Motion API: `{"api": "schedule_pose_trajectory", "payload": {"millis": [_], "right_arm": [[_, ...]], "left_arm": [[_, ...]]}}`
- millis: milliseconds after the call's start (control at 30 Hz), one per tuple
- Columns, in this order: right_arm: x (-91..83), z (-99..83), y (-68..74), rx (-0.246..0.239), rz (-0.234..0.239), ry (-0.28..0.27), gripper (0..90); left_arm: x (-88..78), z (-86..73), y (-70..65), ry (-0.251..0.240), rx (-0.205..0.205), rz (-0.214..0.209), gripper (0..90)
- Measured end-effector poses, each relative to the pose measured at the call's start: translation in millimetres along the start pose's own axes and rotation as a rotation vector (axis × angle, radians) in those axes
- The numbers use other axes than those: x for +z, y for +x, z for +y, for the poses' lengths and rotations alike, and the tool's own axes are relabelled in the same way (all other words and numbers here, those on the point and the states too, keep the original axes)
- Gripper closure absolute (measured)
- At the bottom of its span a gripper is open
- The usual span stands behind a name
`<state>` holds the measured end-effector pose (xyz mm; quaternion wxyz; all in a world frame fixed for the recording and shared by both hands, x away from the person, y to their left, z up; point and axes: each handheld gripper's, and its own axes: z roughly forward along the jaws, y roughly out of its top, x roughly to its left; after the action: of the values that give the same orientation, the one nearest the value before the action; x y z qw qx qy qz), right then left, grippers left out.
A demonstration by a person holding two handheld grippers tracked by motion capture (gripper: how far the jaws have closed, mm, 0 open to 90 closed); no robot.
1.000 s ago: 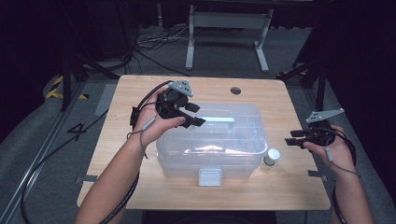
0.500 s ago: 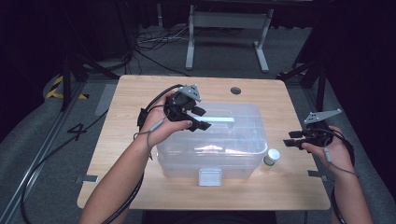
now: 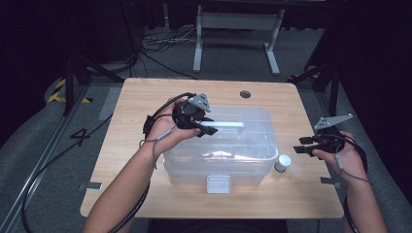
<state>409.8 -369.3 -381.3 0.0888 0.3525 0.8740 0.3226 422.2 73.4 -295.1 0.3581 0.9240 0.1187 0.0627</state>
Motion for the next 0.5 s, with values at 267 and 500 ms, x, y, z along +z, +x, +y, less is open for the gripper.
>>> {"api": "schedule_pose_trajectory", "payload": {"millis": [267,500], "right_arm": [[0.4,0.5,1.6,-0.003,0.003,0.002,50.2],[1.1,1.5,3.2,-0.007,0.007,0.006,50.1]], "left_arm": [[1.2,-0.6,-2.0,0.008,0.002,0.009,73.6],[1.0,3.7,-3.9,0.046,-0.013,0.027,73.8]]}}
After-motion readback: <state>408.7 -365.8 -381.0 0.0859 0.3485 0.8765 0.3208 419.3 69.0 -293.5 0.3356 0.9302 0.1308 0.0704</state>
